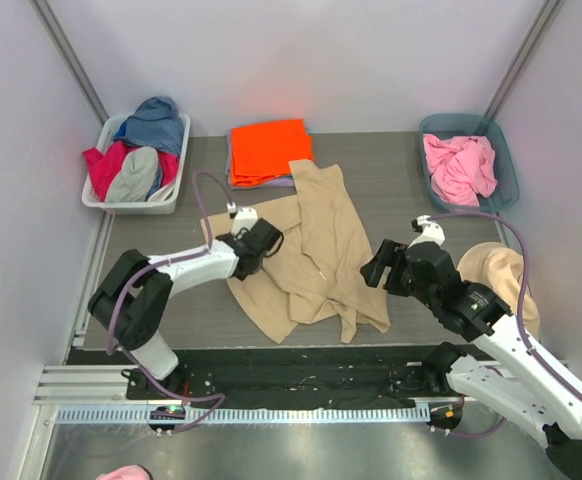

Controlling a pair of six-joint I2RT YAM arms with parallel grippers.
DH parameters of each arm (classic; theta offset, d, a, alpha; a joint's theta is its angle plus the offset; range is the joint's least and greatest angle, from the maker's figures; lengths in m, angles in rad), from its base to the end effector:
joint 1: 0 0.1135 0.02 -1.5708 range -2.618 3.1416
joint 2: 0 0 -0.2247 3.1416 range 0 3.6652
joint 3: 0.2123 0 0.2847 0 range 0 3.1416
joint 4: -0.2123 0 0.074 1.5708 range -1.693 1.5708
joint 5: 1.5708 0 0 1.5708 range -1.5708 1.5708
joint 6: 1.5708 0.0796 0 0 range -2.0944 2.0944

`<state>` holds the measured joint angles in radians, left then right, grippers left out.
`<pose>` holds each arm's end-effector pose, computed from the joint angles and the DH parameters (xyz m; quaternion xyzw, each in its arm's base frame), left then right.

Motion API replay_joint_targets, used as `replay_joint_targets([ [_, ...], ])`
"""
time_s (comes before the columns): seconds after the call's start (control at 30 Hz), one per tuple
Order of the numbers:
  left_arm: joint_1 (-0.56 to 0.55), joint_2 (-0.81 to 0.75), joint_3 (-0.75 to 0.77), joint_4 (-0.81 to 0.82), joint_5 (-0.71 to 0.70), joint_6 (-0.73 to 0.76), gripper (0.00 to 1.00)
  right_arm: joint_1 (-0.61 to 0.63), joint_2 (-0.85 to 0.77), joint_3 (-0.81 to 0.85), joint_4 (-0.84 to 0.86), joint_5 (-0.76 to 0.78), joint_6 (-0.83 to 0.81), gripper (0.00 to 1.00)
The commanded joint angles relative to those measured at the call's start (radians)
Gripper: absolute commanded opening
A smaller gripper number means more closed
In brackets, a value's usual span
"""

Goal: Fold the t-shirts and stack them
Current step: Flatten the tshirt out

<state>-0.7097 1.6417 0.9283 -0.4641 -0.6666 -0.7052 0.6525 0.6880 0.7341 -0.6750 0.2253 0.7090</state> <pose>0.2884 -0.1829 0.0747 -0.0618 0.9269 0.1239 0.3488 0.2049 0.1342 0.2398 0.0760 0.8837 0.2059 0.4134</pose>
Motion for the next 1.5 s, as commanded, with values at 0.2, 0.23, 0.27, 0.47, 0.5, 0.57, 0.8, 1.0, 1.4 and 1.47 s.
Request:
replay_joint_targets([
  [0.2, 0.332, 0.087, 0.342, 0.001, 0.048, 0.204, 0.01, 0.001, 0.01, -0.002, 0.035, -0.004, 0.004, 0.78],
  [0.23, 0.341, 0.102, 0.359, 0.001, 0.05, 0.207, 0.01, -0.001, 0.013, -0.001, 0.037, -0.004, 0.004, 0.78],
  [0.27, 0.354, 0.115, 0.395, -0.008, 0.032, 0.213, 0.01, 0.001, 0.015, 0.002, 0.037, -0.006, 0.004, 0.78],
  [0.47, 0.363, 0.133, 0.448, -0.082, 0.022, 0.201, 0.95, 0.001, 0.022, -0.005, 0.043, -0.009, 0.001, 0.78],
  [0.5, 0.362, 0.115, 0.432, -0.082, 0.035, 0.179, 1.0, 0.001, 0.03, -0.01, 0.045, -0.01, 0.0, 0.78],
  [0.57, 0.355, 0.038, 0.377, -0.087, 0.05, 0.156, 1.0, 0.001, 0.042, -0.019, 0.06, -0.03, -0.009, 0.78],
  [0.8, 0.251, -0.298, 0.12, -0.108, 0.079, 0.023, 1.0, 0.009, 0.203, -0.007, 0.103, -0.158, -0.113, 0.77],
  [1.0, 0.173, -0.486, -0.043, -0.166, 0.087, -0.086, 1.0, 0.131, 0.435, 0.12, 0.126, -0.123, -0.213, 0.78],
  [1.4, 0.164, -0.606, -0.108, -0.24, 0.087, -0.105, 1.0, 0.364, 0.794, 0.433, 0.126, 0.098, -0.496, 0.7],
  [1.47, 0.165, -0.622, -0.12, -0.24, 0.091, -0.108, 1.0, 0.398, 0.83, 0.436, 0.137, 0.115, -0.544, 0.62],
])
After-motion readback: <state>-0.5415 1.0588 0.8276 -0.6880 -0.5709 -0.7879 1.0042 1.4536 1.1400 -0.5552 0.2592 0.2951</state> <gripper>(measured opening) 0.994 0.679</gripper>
